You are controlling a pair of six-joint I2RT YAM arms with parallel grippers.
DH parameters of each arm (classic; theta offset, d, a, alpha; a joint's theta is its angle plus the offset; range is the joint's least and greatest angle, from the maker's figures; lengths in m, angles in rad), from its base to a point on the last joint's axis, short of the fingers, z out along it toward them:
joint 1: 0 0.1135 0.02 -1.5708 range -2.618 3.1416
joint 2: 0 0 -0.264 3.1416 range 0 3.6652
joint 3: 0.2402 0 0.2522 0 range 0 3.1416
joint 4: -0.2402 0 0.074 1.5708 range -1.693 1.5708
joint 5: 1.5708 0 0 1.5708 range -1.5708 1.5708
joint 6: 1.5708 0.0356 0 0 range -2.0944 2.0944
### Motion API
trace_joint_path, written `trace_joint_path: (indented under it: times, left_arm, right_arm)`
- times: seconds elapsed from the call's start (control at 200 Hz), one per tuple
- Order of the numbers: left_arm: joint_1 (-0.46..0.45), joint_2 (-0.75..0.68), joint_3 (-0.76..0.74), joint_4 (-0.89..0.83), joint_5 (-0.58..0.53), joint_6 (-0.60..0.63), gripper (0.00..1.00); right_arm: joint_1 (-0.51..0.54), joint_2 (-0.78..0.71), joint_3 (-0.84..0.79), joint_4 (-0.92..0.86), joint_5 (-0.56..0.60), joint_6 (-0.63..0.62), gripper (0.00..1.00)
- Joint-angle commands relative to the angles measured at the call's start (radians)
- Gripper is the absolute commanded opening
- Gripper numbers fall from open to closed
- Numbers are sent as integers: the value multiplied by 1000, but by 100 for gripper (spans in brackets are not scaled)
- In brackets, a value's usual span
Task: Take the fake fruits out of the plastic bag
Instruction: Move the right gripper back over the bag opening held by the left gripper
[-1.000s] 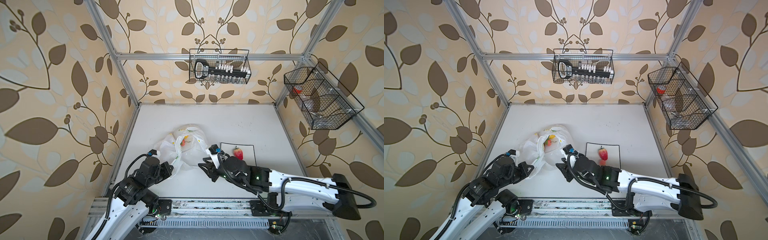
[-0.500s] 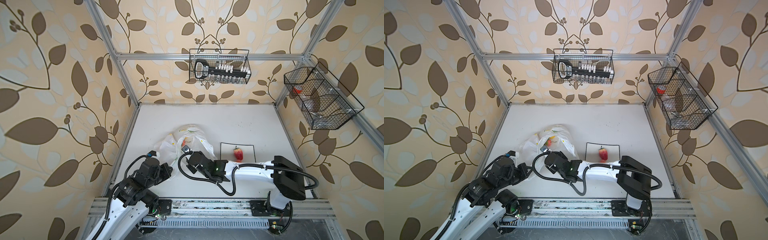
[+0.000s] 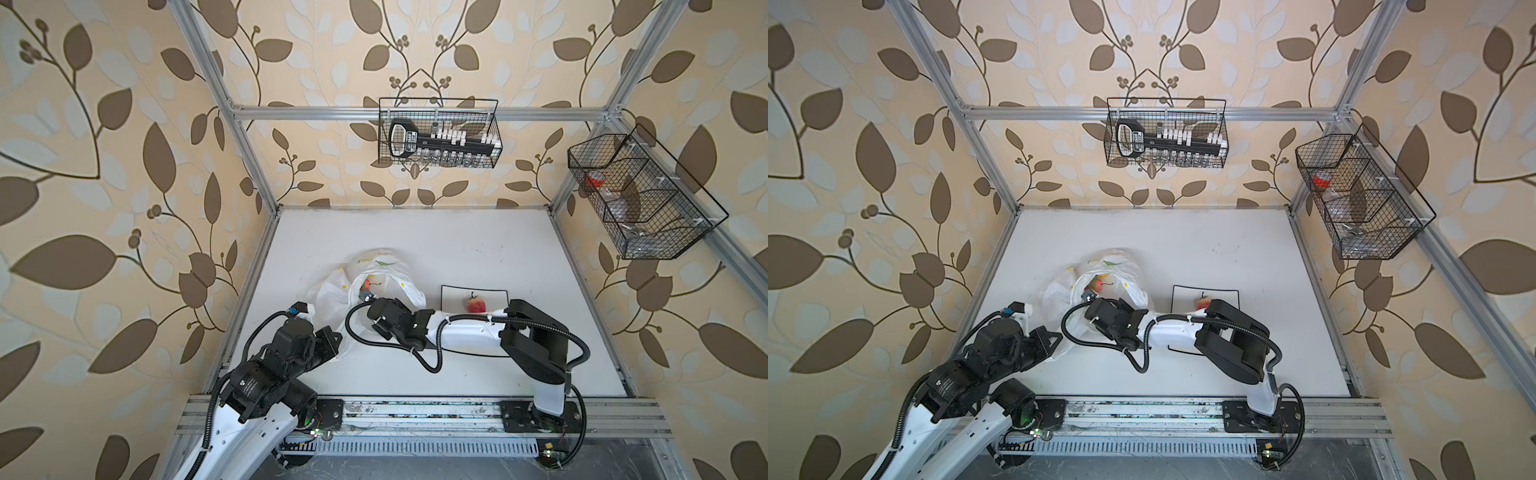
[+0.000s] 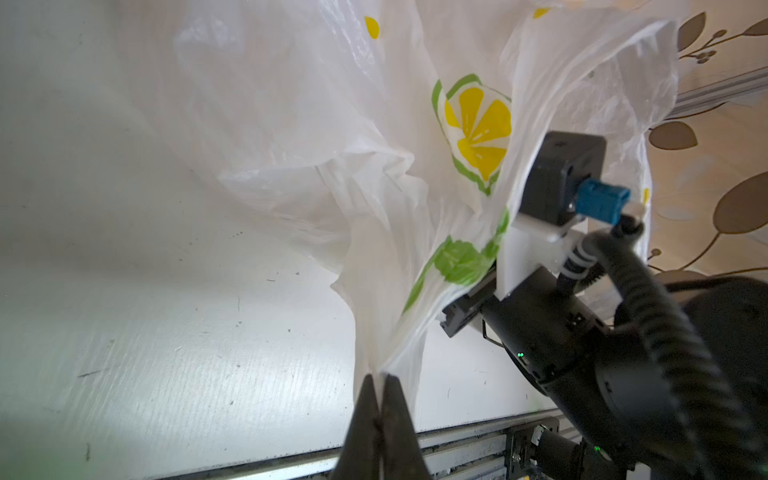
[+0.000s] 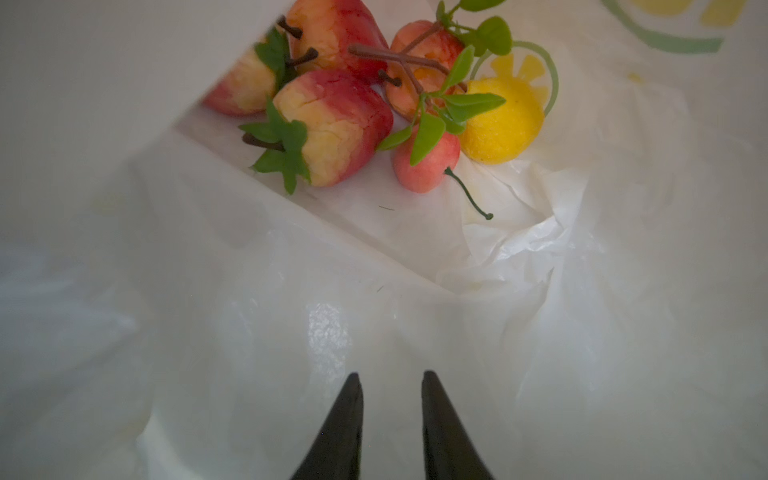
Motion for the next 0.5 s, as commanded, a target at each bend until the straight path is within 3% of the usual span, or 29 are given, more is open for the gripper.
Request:
trace_joint_path:
  times: [0.0,0.13,0.255,0.495]
  left_arm:
    - [-9,-21,52,-9,-12,7,0]
    - [-9,-48,59,-59,-32,-3,0]
    - [-9,-57,38,-60,-2,-18,0]
    - [-9,-21,41,-68,22,-22,0]
  right_arm:
    - [-33,35,82,-72,-53,119,29]
    - [-87,40,91,-45,-204,333,36]
    - [-137,28,37,86,-339,552,42]
    - [-180,84,40,240,-438,907,44]
